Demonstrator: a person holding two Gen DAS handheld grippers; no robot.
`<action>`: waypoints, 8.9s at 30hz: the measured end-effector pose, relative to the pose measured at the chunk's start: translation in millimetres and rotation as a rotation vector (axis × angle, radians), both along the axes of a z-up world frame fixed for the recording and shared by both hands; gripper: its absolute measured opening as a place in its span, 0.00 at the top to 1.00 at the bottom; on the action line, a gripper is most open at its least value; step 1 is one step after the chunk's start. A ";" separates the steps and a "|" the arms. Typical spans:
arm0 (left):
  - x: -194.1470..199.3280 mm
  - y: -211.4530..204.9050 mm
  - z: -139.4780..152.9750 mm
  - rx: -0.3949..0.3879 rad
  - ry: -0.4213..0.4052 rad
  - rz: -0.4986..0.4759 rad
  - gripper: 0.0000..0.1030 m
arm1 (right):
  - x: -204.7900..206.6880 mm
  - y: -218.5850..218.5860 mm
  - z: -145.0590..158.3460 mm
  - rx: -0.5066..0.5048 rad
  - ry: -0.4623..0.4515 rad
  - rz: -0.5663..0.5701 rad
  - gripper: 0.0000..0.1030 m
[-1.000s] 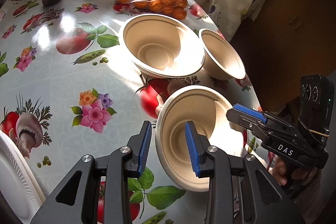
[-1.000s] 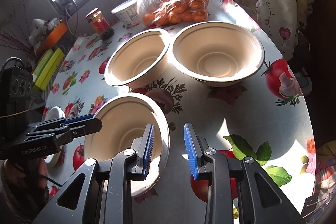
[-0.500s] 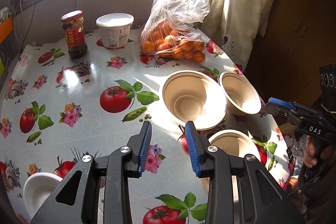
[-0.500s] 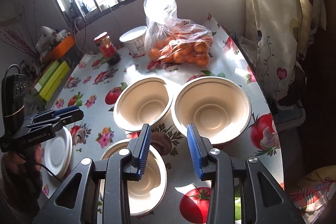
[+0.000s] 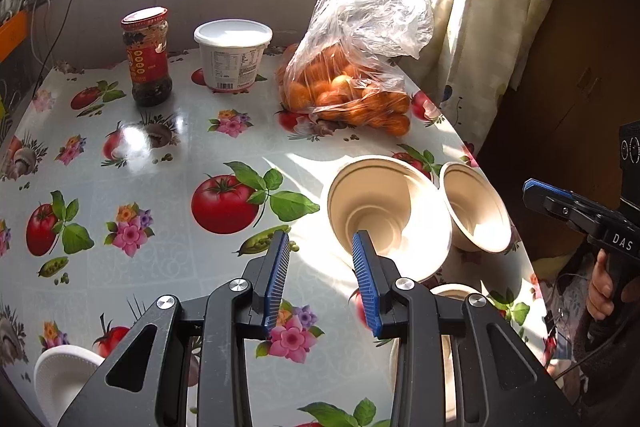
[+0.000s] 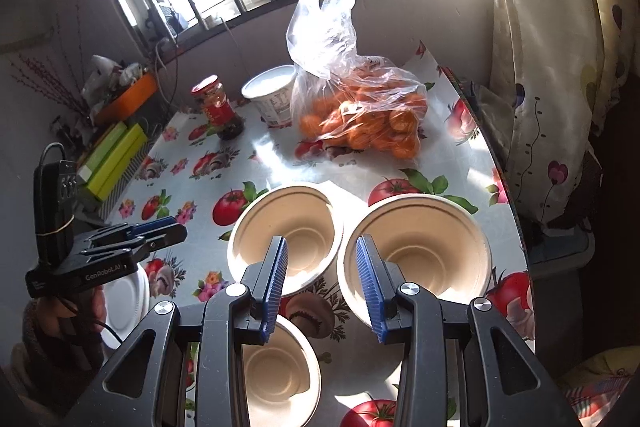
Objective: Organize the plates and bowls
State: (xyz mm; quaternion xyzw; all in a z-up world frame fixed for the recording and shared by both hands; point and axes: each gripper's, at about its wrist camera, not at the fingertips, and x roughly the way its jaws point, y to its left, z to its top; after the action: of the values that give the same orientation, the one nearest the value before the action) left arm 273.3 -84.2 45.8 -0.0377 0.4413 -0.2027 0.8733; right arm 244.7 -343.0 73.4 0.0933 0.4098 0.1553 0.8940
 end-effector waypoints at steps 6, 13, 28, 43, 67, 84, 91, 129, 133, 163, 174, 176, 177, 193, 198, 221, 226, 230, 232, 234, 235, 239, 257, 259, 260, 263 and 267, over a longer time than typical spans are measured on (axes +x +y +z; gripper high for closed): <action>9.6 -2.5 -9.0 -0.009 0.037 -0.015 0.67 | 9.2 3.6 8.6 0.029 0.053 0.065 0.66; 12.6 -5.0 -10.3 -0.030 0.052 -0.019 0.67 | 23.8 29.4 25.2 -0.010 0.067 0.142 0.66; 27.0 -11.8 -32.8 -0.058 0.132 -0.021 0.67 | 94.2 43.3 -43.0 -0.120 0.189 0.080 0.66; 28.5 -23.4 -48.7 -0.038 0.189 -0.048 0.67 | 111.5 41.2 -64.9 -0.146 0.239 0.070 0.75; 29.8 -25.5 -49.3 -0.117 0.240 -0.037 0.73 | 108.2 42.1 -67.9 -0.131 0.256 0.057 0.89; 24.0 -22.6 -32.8 -0.076 0.192 -0.018 0.73 | 99.4 45.2 -51.6 -0.105 0.229 0.057 0.89; 22.4 -22.0 -28.6 -0.062 0.177 -0.013 0.73 | 97.3 46.3 -50.1 -0.104 0.228 0.058 0.89; -35.7 -24.6 5.9 -0.070 0.119 -0.050 0.73 | 7.3 33.8 -15.0 -0.023 0.177 0.057 0.89; -42.7 -25.2 4.9 -0.067 0.123 -0.056 0.73 | -5.0 33.0 -15.2 -0.015 0.174 0.058 0.89; -82.0 -41.8 -20.3 0.001 0.150 -0.094 0.73 | -58.5 21.1 -48.8 0.025 0.224 0.026 0.88; -86.4 -48.6 -32.9 0.033 0.166 -0.102 0.73 | -62.0 15.3 -66.0 0.048 0.259 0.013 0.88; -86.7 -49.8 -33.6 0.037 0.168 -0.104 0.73 | -61.2 15.0 -67.8 0.048 0.262 0.010 0.88; -86.8 -50.1 -33.6 0.038 0.168 -0.105 0.73 | -61.0 14.6 -68.5 0.048 0.262 0.009 0.88; -87.5 -51.4 -30.8 0.033 0.166 -0.102 0.73 | -60.2 16.2 -69.0 0.025 0.248 0.008 0.86; -86.2 -49.5 -31.9 0.030 0.171 -0.099 0.73 | -60.2 18.4 -67.8 0.011 0.238 0.005 0.86; -84.2 -49.0 -34.4 0.022 0.182 -0.090 0.73 | -63.5 27.2 -66.6 -0.075 0.207 -0.014 0.78; -83.0 -48.8 -33.3 0.041 0.169 -0.076 0.73 | -64.0 26.7 -66.2 -0.078 0.206 -0.018 0.78; -81.2 -45.8 -30.7 0.045 0.163 -0.055 0.73 | -67.2 25.5 -64.2 -0.077 0.194 -0.024 0.78; -81.0 -43.9 -24.1 0.034 0.148 -0.057 0.73 | -69.7 23.1 -61.3 -0.077 0.178 -0.029 0.77; -79.1 -43.6 -15.2 0.024 0.136 -0.068 0.73 | -71.8 18.6 -57.0 -0.073 0.162 -0.038 0.74; -77.4 -44.0 -9.9 0.020 0.130 -0.071 0.73 | -72.6 15.0 -53.9 -0.070 0.151 -0.045 0.73; -69.5 -50.0 15.2 0.018 0.058 -0.084 0.73 | -75.2 -3.2 -41.6 -0.066 0.106 -0.089 0.72; -0.5 -133.9 12.9 0.181 0.023 -0.115 0.73 | -41.1 -82.4 -40.0 -0.103 0.085 -0.297 0.71; 4.8 -143.1 9.3 0.194 0.030 -0.129 0.73 | -35.6 -87.1 -42.9 -0.096 0.085 -0.303 0.71; 7.0 -147.4 7.9 0.198 0.032 -0.138 0.73 | -32.7 -89.2 -44.3 -0.094 0.089 -0.307 0.71; 14.2 -155.1 5.8 0.206 0.039 -0.134 0.73 | -25.9 -91.7 -48.3 -0.092 0.088 -0.304 0.72; 16.8 -167.1 6.3 0.220 0.027 -0.151 0.73 | -17.1 -91.3 -51.7 -0.092 0.086 -0.288 0.71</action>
State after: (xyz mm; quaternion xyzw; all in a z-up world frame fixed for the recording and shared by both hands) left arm 290.1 -251.3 52.1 0.0887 0.4742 -0.2177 0.8485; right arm 227.6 -434.3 21.7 0.1165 0.4367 0.0025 0.8920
